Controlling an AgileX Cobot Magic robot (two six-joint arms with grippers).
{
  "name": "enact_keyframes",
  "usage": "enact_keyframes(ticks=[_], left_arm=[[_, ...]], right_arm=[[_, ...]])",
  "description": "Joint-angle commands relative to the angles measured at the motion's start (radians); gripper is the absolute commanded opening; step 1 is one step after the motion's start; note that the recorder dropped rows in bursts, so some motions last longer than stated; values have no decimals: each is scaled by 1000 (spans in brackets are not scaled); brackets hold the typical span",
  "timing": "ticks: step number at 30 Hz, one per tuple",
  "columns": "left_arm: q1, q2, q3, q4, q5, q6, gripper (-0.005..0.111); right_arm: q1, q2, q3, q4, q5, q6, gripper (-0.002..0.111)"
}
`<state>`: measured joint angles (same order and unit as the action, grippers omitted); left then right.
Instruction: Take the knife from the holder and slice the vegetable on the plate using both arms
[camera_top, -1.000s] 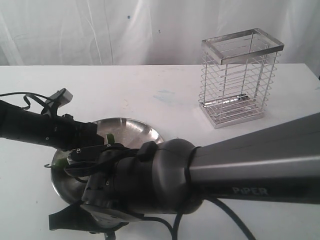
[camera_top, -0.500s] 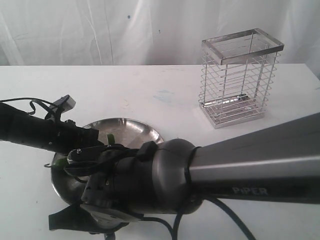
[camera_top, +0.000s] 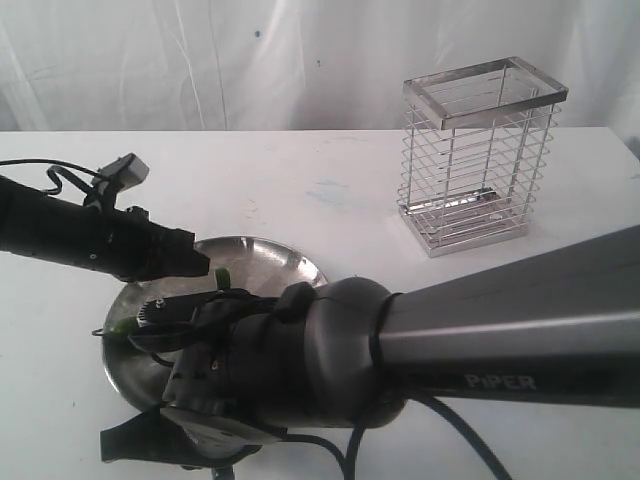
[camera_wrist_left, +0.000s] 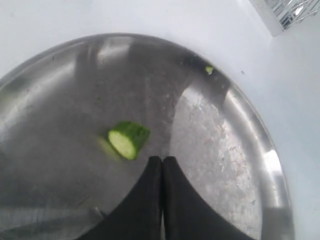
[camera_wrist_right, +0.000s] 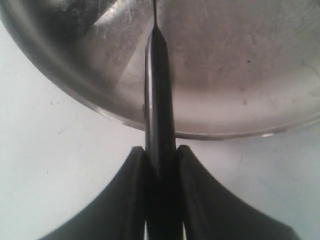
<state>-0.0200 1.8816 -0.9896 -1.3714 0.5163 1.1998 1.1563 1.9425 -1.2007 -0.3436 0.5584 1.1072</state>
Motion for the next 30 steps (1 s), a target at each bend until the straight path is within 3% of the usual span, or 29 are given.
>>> enact_keyframes(ticks=[1,6,14,21,30], left_arm=[[-3,50,1,75,-1,-61,0],[-3,97,1,94,17,-92,0],[-3,8,-1,164,36,-162,0],[-3,-74,-1,184,53,-186,0],[-3,-118,3,417,103,-350,0]], right_arm=[[-1,-5,5,-6,16,-3,0],[-1,-5,5,11,23,-12,0],[-1,-5,5,64,190,-163,0],[-1,-5,5,127,167,-244,0],[-1,-7,-26,137,181,-310,0]])
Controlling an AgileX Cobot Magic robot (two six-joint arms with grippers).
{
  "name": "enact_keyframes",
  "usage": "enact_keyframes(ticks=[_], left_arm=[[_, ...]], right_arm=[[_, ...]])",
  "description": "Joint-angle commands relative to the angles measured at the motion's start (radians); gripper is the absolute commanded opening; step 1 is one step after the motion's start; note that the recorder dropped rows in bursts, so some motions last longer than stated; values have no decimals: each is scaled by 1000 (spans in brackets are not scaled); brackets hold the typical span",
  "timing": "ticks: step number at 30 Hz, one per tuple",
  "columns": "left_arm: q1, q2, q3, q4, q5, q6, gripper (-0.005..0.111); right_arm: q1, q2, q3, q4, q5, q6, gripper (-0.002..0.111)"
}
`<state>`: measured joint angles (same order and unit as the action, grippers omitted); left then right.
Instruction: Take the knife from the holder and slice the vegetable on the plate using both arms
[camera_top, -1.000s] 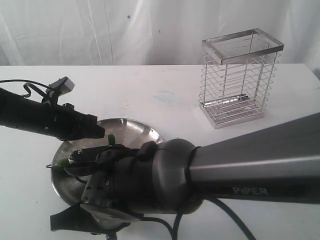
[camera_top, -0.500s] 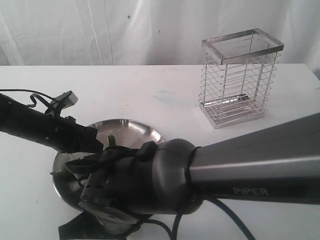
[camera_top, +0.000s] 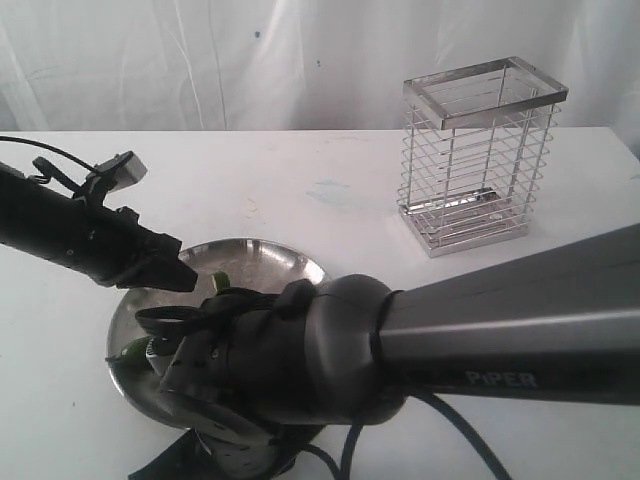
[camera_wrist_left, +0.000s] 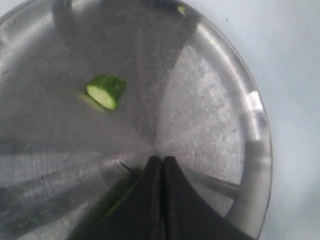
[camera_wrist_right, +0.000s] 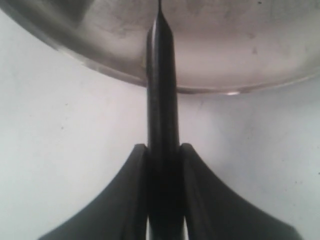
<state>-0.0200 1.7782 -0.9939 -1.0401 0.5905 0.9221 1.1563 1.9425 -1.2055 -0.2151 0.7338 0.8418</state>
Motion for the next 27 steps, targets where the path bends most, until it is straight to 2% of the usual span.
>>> enact_keyframes(ticks=[1,11,27], left_arm=[[-3,-15,10,88,24,-77,0],[-3,-15,73,54,-39,-77,0],[-3,-15,77,54,5,-71,0]], right_arm=[[-1,-7,-25,8,4,-47,0],[-48,-7,-30,46,3,-102,0],[-86,-7,-30,46,-55,-125,0]])
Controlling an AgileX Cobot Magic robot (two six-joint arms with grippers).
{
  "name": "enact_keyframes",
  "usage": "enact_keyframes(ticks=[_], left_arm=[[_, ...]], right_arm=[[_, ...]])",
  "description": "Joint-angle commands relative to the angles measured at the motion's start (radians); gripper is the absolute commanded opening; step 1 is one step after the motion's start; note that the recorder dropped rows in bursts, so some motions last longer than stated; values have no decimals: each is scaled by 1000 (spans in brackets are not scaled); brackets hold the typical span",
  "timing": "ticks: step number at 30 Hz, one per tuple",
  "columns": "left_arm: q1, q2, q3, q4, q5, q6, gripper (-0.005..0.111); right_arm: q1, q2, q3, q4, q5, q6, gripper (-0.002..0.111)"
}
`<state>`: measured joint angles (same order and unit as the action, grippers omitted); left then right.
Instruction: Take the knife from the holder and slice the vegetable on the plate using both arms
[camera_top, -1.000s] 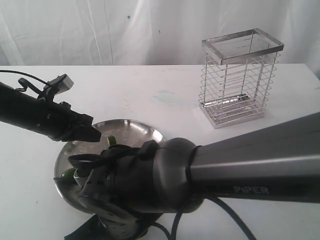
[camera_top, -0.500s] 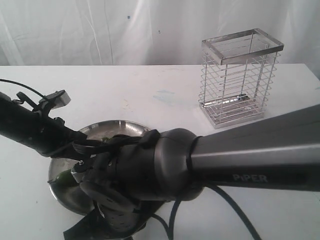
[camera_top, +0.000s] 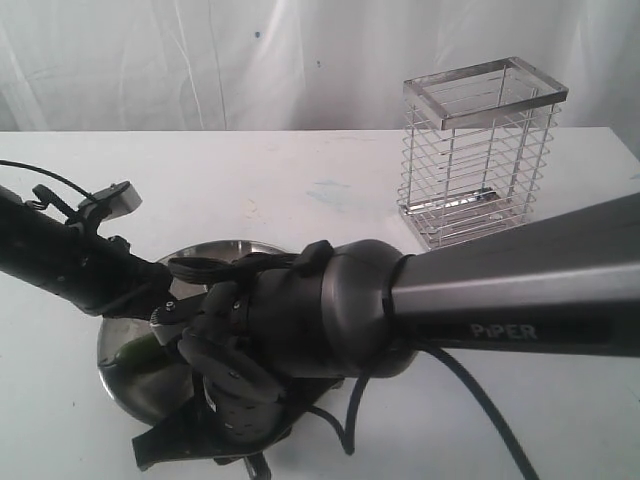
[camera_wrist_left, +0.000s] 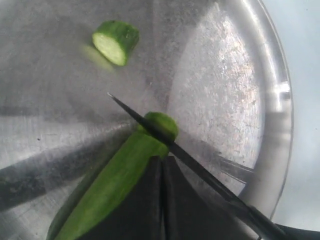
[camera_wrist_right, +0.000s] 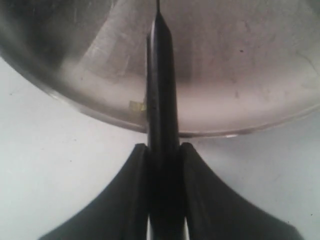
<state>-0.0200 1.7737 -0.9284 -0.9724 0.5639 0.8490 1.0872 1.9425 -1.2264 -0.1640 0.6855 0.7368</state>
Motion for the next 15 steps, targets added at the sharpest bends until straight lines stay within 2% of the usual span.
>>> enact_keyframes(ticks=[1,6,15], left_arm=[[-3,-10,19,-14,23,2,0],[-3,-10,42,-27,-21,2,0],[-3,-10,42,-36,-20,2,0]], right_arm=[[-16,-7,-9,-1,-9,-20,0],[-25,3,-12,35,-13,-69,0],[-31,71,-104,82,30,-134,0]])
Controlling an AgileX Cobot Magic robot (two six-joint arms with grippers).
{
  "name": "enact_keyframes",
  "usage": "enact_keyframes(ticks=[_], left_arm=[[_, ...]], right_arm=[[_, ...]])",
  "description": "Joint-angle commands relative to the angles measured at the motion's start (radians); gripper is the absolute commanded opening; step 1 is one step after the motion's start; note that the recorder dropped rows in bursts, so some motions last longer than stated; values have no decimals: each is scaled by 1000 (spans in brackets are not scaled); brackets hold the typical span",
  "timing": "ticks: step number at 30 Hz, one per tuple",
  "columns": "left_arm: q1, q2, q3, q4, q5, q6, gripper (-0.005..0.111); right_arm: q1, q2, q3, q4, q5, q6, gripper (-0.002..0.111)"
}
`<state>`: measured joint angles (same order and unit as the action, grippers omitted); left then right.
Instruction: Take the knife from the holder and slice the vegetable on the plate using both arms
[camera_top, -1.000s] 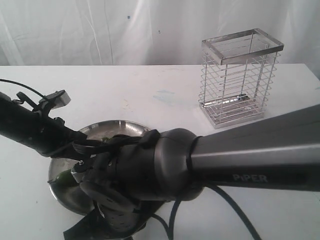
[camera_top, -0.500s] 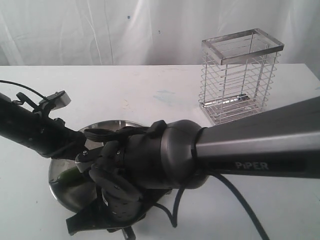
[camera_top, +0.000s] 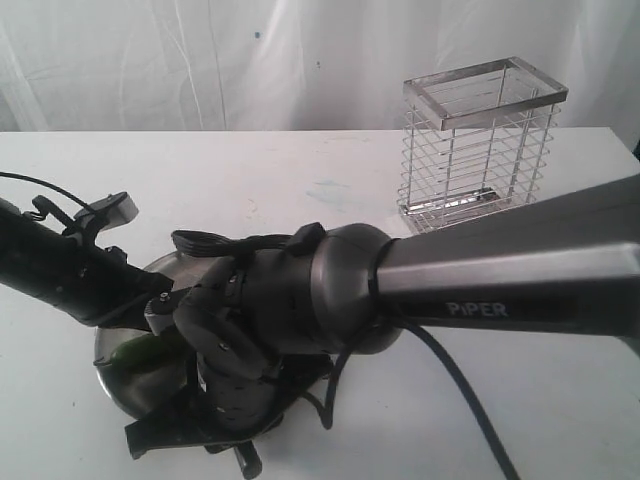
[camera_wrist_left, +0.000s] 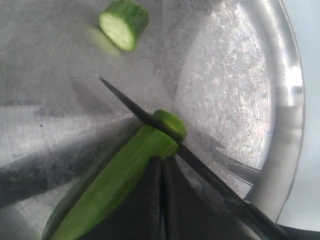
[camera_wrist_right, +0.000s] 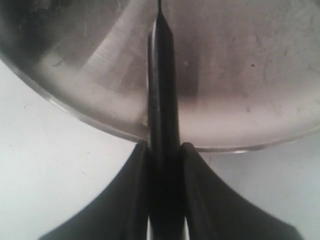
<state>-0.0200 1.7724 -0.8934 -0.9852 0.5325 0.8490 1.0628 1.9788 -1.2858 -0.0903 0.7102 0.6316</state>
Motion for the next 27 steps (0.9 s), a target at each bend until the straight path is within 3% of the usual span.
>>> enact_keyframes(ticks=[1,11,17,23,27], left_arm=[[-3,-9,7,-23,13,2,0],[-5,-9,7,-41,16,4,0],[-5,-9,7,-142,74,89,0],[-5,8,27,-114,39,92,0],[-58,56,63,-106,-16,102,0]], right_arm=[[-7,41,-54,8,5,-29,0],[-7,76,-113,8,82,-54,0],[-7,76,-113,8,84,-54,0],[-7,76,-113,6,85,-54,0],[-7,76,-113,6,87,-54,0]])
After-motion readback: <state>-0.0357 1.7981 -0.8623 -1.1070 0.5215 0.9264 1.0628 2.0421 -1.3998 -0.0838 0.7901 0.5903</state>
